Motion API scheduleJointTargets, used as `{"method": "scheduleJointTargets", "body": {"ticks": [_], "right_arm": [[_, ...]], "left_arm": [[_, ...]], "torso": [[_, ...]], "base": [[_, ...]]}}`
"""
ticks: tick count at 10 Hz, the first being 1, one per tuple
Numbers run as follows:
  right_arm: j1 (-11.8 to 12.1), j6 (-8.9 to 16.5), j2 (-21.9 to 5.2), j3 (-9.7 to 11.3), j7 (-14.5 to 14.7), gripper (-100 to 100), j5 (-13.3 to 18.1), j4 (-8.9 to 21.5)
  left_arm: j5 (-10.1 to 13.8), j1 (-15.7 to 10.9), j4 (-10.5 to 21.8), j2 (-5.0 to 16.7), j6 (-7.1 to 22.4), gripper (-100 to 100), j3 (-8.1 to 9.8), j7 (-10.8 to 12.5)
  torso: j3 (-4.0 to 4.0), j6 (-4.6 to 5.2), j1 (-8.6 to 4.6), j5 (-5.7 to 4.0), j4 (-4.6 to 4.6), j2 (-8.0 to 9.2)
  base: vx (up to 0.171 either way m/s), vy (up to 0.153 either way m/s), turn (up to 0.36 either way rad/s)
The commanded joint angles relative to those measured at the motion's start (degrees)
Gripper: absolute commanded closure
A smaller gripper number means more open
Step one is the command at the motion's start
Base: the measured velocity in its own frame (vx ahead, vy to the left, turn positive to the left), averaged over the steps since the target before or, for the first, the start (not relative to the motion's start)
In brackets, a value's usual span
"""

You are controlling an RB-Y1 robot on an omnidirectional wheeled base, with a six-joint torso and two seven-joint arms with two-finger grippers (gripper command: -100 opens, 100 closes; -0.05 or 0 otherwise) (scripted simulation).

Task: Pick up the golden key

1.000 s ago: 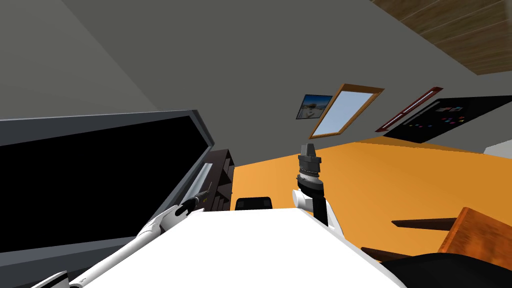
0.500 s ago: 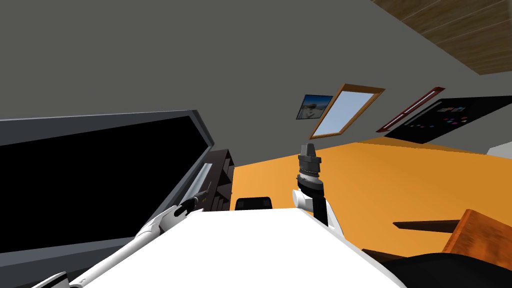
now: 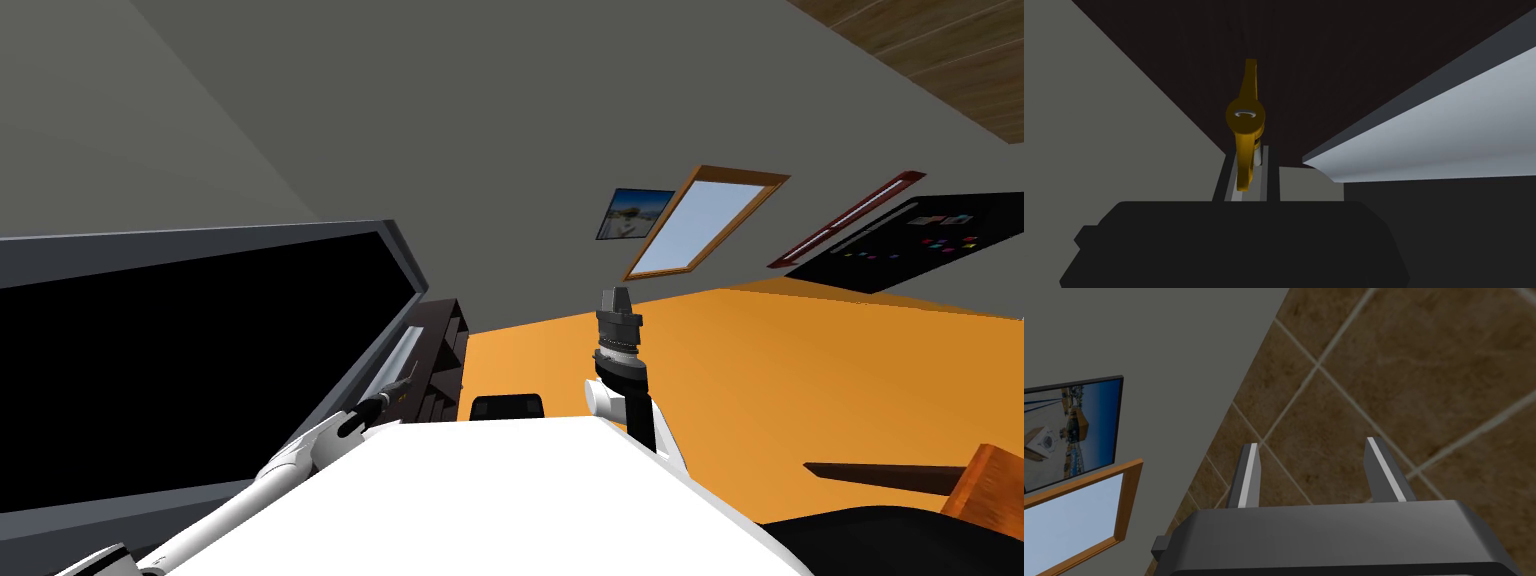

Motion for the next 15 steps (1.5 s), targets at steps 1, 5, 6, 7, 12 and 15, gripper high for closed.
{"method": "scheduleJointTargets", "body": {"ticks": [1,5,6,7,12,15], "right_arm": [[0.0,0.0,0.0,0.0,0.0,0,0.0,0.0],[0.0,0.0,0.0,0.0,0.0,0,0.0,0.0],[0.0,0.0,0.0,0.0,0.0,0,0.0,0.0],[0.0,0.0,0.0,0.0,0.0,0,0.0,0.0],[0.0,0.0,0.0,0.0,0.0,0,0.0,0.0],[0.0,0.0,0.0,0.0,0.0,0,0.0,0.0]], "left_arm": [[-2.9,-0.4,2.0,-0.2,-2.2,100,0.86,1.6],[-9.1,-0.7,4.5,-0.4,-5.1,100,2.77,4.5],[-11.1,-1.0,7.1,-0.7,-7.8,100,4.67,7.3],[-12.8,-1.0,7.1,-0.7,-8.1,100,4.67,7.4],[-20.9,-1.6,12.1,-1.1,-13.8,100,8.49,13.1],[-25.9,-1.9,14.7,-1.3,-16.9,100,10.39,16.0]], "torso": [[0.0,0.0,0.0,0.0,0.0,0.0],[-0.01,0.02,0.01,0.03,-0.01,0.0],[0.01,0.05,0.05,0.05,0.0,0.04],[-0.01,-0.01,0.02,0.01,-0.01,0.0],[0.01,0.06,0.05,0.05,-0.01,0.04],[0.02,0.07,0.06,0.05,0.0,0.06]], "base": [[0.033,-0.036,0.055],[0.023,-0.028,0.03],[0.034,-0.037,0.048],[0.038,-0.043,0.063],[0.024,-0.035,0.037],[0.025,-0.035,0.037]]}}
